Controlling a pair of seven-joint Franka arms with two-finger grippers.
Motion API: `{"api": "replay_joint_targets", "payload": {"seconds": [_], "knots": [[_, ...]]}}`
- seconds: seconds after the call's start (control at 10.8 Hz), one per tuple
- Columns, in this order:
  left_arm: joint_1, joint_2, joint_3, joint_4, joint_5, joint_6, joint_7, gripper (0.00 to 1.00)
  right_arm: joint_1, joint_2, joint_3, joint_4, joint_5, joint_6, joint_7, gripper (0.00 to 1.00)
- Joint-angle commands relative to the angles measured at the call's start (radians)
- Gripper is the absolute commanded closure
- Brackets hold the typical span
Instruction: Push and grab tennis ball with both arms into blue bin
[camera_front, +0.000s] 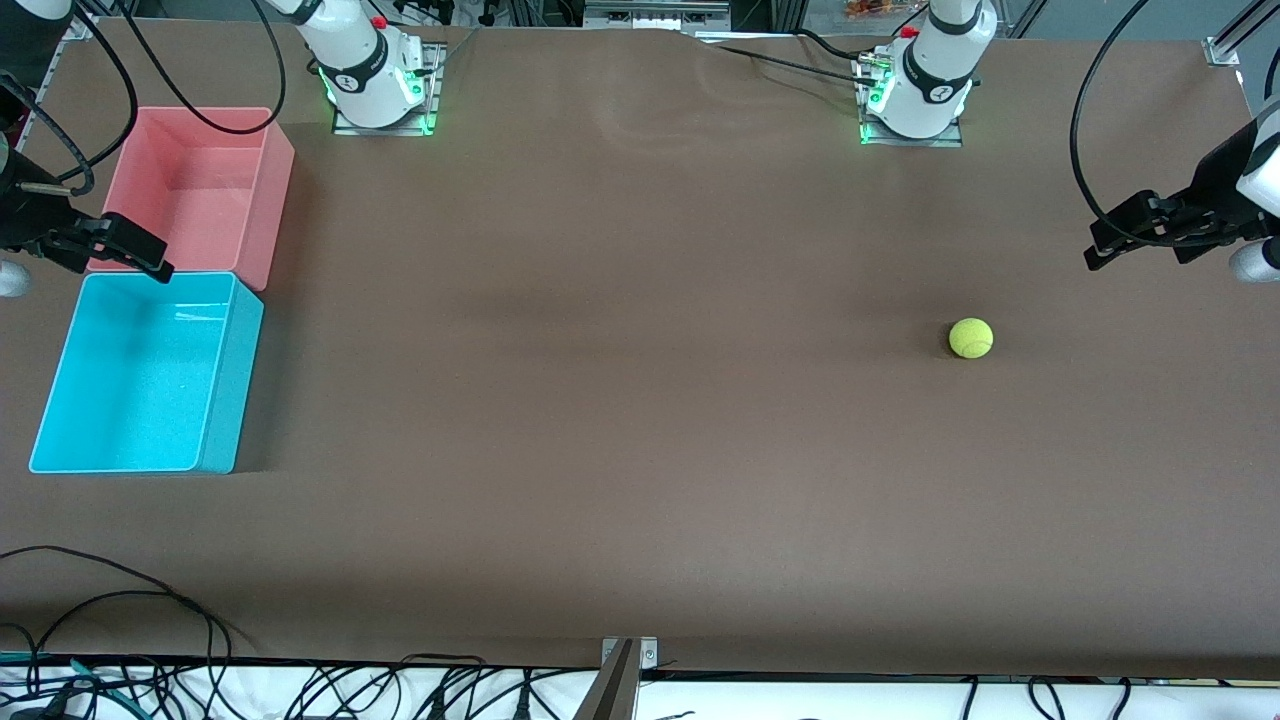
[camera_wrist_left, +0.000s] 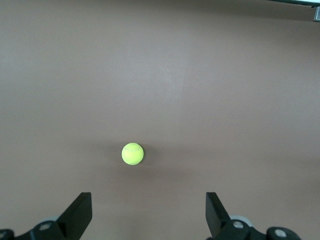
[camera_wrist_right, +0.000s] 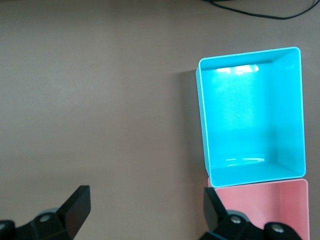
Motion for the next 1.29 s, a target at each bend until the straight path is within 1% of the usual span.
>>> {"api": "replay_joint_targets", "payload": {"seconds": [0.0,0.28,0.37,0.55,0.74,0.83,1.01,1.2], "knots": [[0.000,0.006,0.000,0.014,0.039,0.003,0.003,0.00,-0.001,0.004,0.001,0.021,0.007,-0.004,-0.001,0.00],[0.002,0.005,0.001,0.011,0.044,0.003,0.003,0.00,-0.001,0.004,0.001,0.021,0.007,-0.004,-0.001,0.00],[0.006,-0.024,0.001,-0.015,0.047,0.042,0.000,0.00,-0.001,0.004,0.001,0.021,0.007,-0.004,-0.001,0.00],[0.053,-0.078,0.001,-0.130,0.039,0.096,0.001,0.00,-0.001,0.004,0.001,0.021,0.007,-0.004,-0.003,0.00],[0.063,-0.130,0.003,-0.231,0.049,0.177,0.000,0.00,-0.001,0.004,0.001,0.021,0.007,-0.004,-0.003,0.00],[0.069,-0.147,0.004,-0.267,0.049,0.202,0.000,0.00,-0.001,0.004,0.001,0.021,0.007,-0.004,-0.001,0.00],[0.084,-0.167,0.004,-0.310,0.049,0.242,0.000,0.00,-0.001,0.004,0.001,0.021,0.007,-0.004,-0.003,0.00],[0.089,-0.169,0.004,-0.318,0.049,0.242,0.000,0.00,-0.001,0.004,0.001,0.021,0.007,-0.004,-0.003,0.00]]}}
